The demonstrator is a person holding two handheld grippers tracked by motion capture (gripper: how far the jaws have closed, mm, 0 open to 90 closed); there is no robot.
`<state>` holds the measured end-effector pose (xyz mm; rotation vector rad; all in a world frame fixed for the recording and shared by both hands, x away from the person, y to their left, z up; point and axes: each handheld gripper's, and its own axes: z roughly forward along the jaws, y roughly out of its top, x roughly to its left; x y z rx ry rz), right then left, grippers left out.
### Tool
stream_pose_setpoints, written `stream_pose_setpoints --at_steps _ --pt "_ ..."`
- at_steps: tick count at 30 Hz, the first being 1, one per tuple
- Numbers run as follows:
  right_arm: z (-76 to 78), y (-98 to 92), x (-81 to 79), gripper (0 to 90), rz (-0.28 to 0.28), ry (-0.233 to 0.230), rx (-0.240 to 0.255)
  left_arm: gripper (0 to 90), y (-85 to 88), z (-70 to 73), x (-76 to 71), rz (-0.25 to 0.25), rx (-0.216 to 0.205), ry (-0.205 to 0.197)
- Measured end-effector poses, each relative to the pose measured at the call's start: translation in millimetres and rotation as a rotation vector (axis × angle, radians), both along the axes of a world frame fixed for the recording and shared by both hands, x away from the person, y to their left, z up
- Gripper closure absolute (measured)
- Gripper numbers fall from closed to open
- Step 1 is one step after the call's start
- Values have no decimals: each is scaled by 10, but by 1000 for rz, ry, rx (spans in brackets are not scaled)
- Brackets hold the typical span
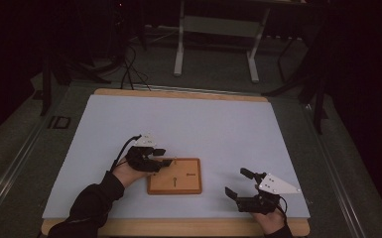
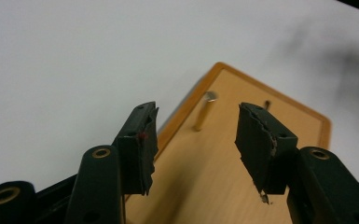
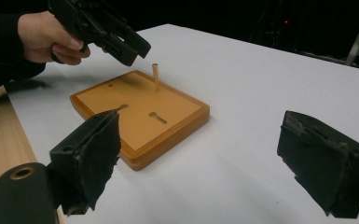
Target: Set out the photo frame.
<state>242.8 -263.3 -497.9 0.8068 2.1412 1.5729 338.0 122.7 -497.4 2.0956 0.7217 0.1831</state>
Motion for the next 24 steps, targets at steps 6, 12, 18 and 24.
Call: stream_pose_setpoints --at_steps 6,12,18,24 --pt "1 -2 -6 129 5 -1 0 615 -105 -47 6 -7 25 -32" --pt "28 6 -27 134 2 -36 -6 678 -193 -99 47 -33 33 -49" --pt "3 56 -40 116 31 -26 -38 756 -241 -128 86 -55 30 -55" --pt "10 70 -42 109 25 -27 -43 824 -244 -157 124 -64 46 -50"
